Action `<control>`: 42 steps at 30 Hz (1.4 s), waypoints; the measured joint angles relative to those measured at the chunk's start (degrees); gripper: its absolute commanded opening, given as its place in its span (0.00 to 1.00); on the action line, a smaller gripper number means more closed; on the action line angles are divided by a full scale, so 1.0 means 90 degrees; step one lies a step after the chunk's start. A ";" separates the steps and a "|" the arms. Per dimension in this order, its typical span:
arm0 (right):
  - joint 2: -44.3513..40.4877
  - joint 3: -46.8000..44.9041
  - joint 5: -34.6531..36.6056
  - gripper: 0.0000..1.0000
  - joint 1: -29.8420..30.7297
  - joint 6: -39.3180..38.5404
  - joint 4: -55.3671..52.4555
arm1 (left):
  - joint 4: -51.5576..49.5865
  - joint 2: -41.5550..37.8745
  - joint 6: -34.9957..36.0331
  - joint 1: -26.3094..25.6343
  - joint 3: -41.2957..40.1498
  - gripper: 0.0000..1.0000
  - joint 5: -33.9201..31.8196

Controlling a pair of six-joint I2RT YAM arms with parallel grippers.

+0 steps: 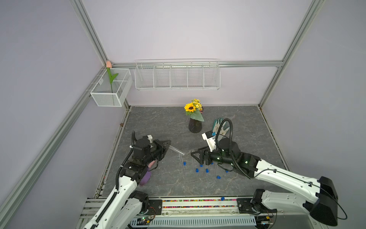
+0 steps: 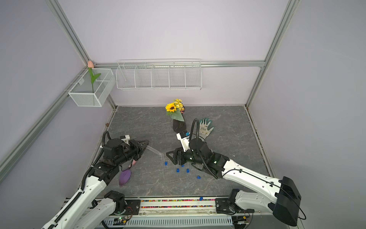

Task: Remove stoppers from test tubes
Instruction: Place the test tube at the center of the board.

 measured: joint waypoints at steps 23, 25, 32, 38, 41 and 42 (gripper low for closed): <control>-0.0012 -0.1144 0.1022 0.85 0.0585 0.1464 -0.4048 | -0.3818 0.4116 0.4930 -0.0950 0.2096 0.00 -0.1015; 0.0032 -0.1146 0.1020 0.85 0.0865 0.1678 -0.4158 | -0.3917 0.4294 0.5008 -0.1061 0.2220 0.00 -0.1149; 0.0325 -0.1239 0.0967 0.81 0.1778 0.2470 -0.4214 | -0.3993 0.4721 0.5161 -0.1396 0.2453 0.04 -0.1382; 0.0879 -0.1367 0.0872 0.76 0.2348 0.3021 -0.3997 | -0.4000 0.4930 0.5195 -0.1511 0.2453 0.07 -0.1433; 0.0974 -0.1401 0.0918 0.75 0.2460 0.3215 -0.3956 | -0.4000 0.4962 0.5209 -0.1557 0.2453 0.11 -0.1474; 0.0974 -0.1401 0.0937 0.75 0.2472 0.3274 -0.3956 | -0.3997 0.4983 0.5214 -0.1571 0.2453 0.12 -0.1479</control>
